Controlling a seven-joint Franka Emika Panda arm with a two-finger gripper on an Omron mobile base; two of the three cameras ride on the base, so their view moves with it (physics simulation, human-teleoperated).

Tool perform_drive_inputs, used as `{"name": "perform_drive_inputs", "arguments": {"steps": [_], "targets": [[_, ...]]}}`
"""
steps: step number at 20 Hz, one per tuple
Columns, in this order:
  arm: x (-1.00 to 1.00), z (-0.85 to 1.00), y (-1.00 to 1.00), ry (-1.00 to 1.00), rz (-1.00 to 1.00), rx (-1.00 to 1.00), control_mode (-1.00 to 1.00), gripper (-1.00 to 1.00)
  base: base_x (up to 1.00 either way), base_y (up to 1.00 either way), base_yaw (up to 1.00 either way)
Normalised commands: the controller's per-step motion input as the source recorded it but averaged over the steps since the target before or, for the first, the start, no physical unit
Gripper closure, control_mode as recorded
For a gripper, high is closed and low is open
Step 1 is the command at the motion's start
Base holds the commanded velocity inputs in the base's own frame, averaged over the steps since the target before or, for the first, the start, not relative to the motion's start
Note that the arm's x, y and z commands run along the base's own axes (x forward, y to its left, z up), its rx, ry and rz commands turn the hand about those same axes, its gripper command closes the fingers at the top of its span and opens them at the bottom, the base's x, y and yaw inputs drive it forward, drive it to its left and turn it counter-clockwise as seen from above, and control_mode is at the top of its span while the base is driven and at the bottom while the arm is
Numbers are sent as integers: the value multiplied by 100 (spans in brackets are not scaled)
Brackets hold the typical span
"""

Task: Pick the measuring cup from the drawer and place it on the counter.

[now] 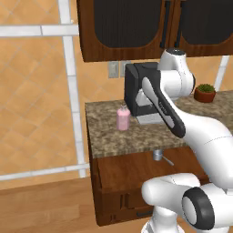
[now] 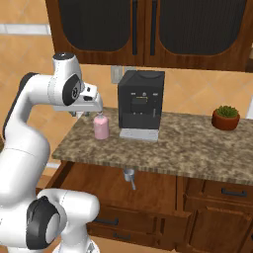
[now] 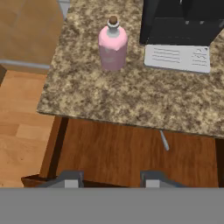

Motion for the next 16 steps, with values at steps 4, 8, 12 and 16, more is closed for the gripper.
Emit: {"name": "perform_drive_inputs", "arguments": {"steps": [4,8,12,16], "targets": [[-34,0,0,0,0,0,-100,-100,0,0,0],[-71,-11,-28,-3,-1,1,100,-100,-24,-25,-1],[0,0,0,0,0,0,100,-100,-39,-100,-1],[0,0,0,0,0,0,100,-100,0,-100,0]]}}
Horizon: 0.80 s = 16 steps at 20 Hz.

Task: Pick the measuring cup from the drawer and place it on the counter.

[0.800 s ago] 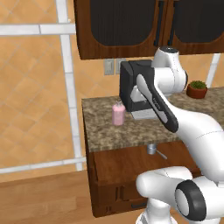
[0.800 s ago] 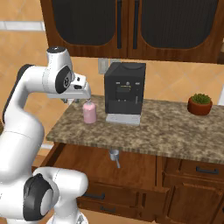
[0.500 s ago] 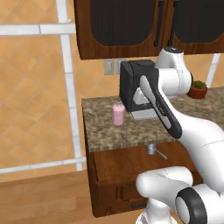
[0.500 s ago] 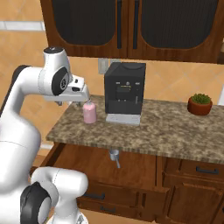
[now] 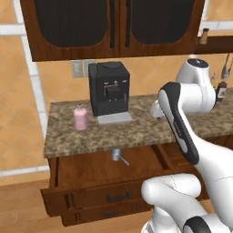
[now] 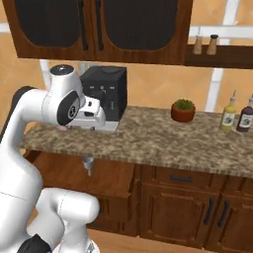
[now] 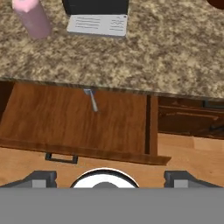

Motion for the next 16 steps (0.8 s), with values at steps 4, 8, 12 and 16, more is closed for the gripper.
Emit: {"name": "perform_drive_inputs", "arguments": {"steps": [4,8,12,16], "targets": [[0,0,0,0,0,0,100,-100,32,-100,9],[0,0,0,0,0,0,100,-100,46,-100,29],[0,0,0,0,0,0,100,-100,6,-100,37],[0,0,0,0,0,0,100,-100,0,-44,62]]}}
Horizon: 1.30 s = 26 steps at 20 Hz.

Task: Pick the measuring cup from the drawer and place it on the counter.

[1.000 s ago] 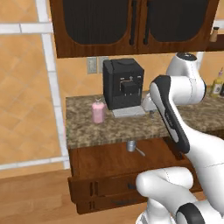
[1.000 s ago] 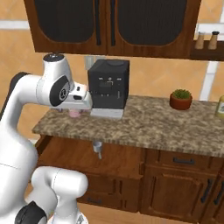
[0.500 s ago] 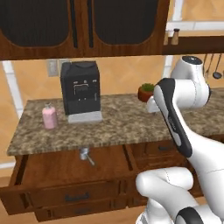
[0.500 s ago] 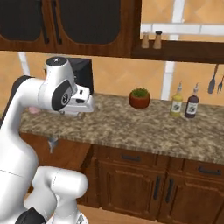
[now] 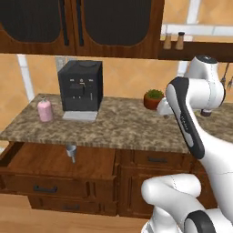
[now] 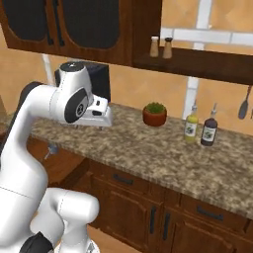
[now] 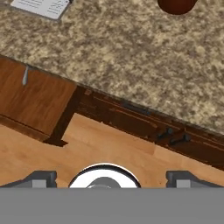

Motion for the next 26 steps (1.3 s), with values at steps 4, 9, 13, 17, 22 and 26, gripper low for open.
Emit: {"name": "perform_drive_inputs", "arguments": {"steps": [4,9,13,17,22,26], "targets": [[0,0,0,0,0,0,100,-100,9,0,54],[0,0,0,0,0,0,100,-100,11,-16,50],[0,0,0,0,0,0,100,-100,22,-28,23],[0,0,14,0,7,-2,-100,-100,0,0,0],[-1,0,88,1,6,-6,-100,-100,0,0,0],[0,-30,100,5,11,-11,-100,-100,0,0,0]]}}
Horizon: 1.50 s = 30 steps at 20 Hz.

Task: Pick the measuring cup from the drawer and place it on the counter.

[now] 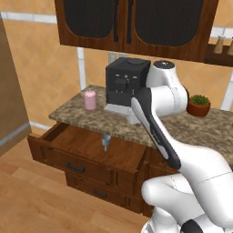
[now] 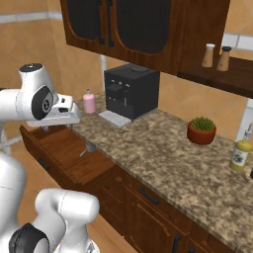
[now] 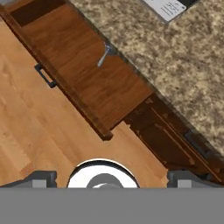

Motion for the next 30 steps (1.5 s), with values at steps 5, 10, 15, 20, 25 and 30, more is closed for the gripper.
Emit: {"name": "perform_drive_inputs", "arguments": {"steps": [5,10,15,20,25,30], "targets": [[0,-93,97,11,15,-7,-100,-100,0,0,0],[34,-87,82,16,18,-3,-100,-100,0,0,0],[57,-59,3,0,9,0,-100,-100,0,0,0],[28,-86,25,0,3,1,-100,-100,0,0,0],[39,-52,0,-4,0,1,-100,-100,0,0,0],[42,-53,0,0,3,0,-100,-100,0,0,0]]}}
